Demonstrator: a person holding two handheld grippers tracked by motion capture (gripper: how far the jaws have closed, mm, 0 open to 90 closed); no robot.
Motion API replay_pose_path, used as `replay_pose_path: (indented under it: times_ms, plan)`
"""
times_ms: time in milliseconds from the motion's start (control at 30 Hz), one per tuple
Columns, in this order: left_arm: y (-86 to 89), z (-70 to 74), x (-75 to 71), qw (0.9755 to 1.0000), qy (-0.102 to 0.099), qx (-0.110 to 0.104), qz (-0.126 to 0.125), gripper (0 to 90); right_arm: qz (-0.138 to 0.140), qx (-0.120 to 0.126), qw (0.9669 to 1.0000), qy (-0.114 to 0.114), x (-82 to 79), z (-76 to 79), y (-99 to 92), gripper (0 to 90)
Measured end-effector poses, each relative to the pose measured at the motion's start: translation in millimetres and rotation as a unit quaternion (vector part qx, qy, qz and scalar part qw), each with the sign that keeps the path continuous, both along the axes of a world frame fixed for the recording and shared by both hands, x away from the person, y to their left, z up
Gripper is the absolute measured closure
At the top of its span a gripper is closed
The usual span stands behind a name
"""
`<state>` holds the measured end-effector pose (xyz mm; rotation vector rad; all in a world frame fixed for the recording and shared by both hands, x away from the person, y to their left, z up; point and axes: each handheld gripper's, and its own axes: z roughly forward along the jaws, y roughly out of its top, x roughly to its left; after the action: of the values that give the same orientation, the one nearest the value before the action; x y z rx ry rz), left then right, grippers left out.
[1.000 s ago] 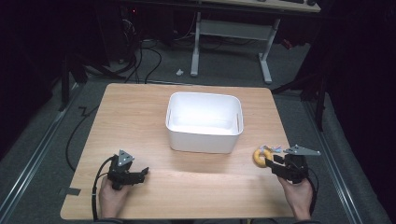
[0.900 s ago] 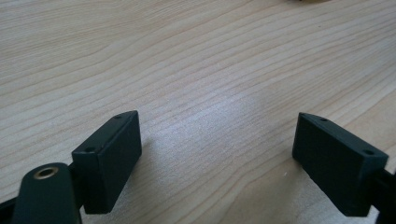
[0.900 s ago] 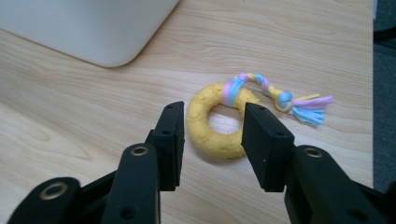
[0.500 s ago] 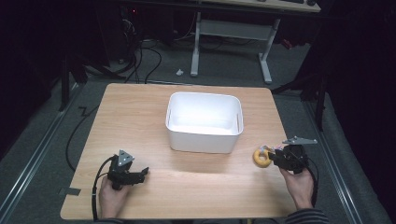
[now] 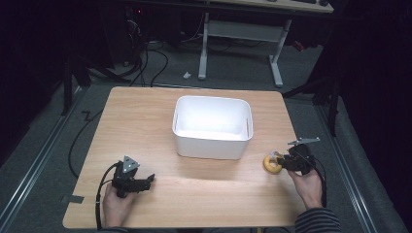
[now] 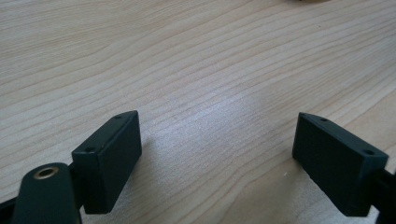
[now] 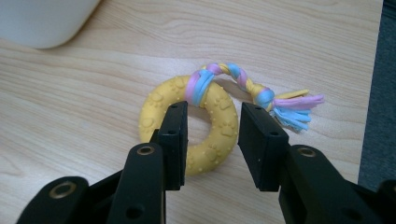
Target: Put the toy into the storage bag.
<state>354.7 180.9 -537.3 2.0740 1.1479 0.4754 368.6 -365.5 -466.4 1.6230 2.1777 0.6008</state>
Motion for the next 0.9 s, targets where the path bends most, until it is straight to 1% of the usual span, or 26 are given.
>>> replay_pose_path:
  times_ms: [67, 167, 233, 367, 533, 667, 833, 900]
  plan:
    - [0.0, 0.0, 0.0, 1.0000, 0.000, 0.000, 0.000, 15.9, 0.000, -0.005, 1.0000, 0.008, 2.9, -2.4, 0.9, 63.1]
    - [0.0, 0.0, 0.0, 1.0000, 0.000, 0.000, 0.000, 15.9, -0.004, -0.002, 0.9997, 0.025, 7.7, -5.2, -0.3, 62.6]
    - [0.0, 0.0, 0.0, 1.0000, 0.000, 0.000, 0.000, 15.9, -0.011, 0.000, 0.9994, 0.033, 10.6, -7.2, -1.9, 62.0]
    - [0.0, 0.0, 0.0, 1.0000, 0.000, 0.000, 0.000, 15.9, -0.015, -0.004, 0.9989, 0.045, 14.8, -11.1, -2.5, 61.1]
    - [0.0, 0.0, 0.0, 1.0000, 0.000, 0.000, 0.000, 15.9, -0.019, -0.008, 0.9982, 0.056, 19.6, -15.3, -2.5, 60.4]
    - [0.0, 0.0, 0.0, 1.0000, 0.000, 0.000, 0.000, 15.9, -0.020, -0.010, 0.9980, 0.059, 22.7, -19.0, -1.5, 60.0]
    - [0.0, 0.0, 0.0, 1.0000, 0.000, 0.000, 0.000, 15.8, -0.017, -0.022, 0.9970, 0.073, 25.6, -23.3, 1.1, 60.0]
    - [0.0, 0.0, 0.0, 1.0000, 0.000, 0.000, 0.000, 15.9, -0.019, -0.024, 0.9969, 0.072, 26.5, -24.6, 1.8, 60.0]
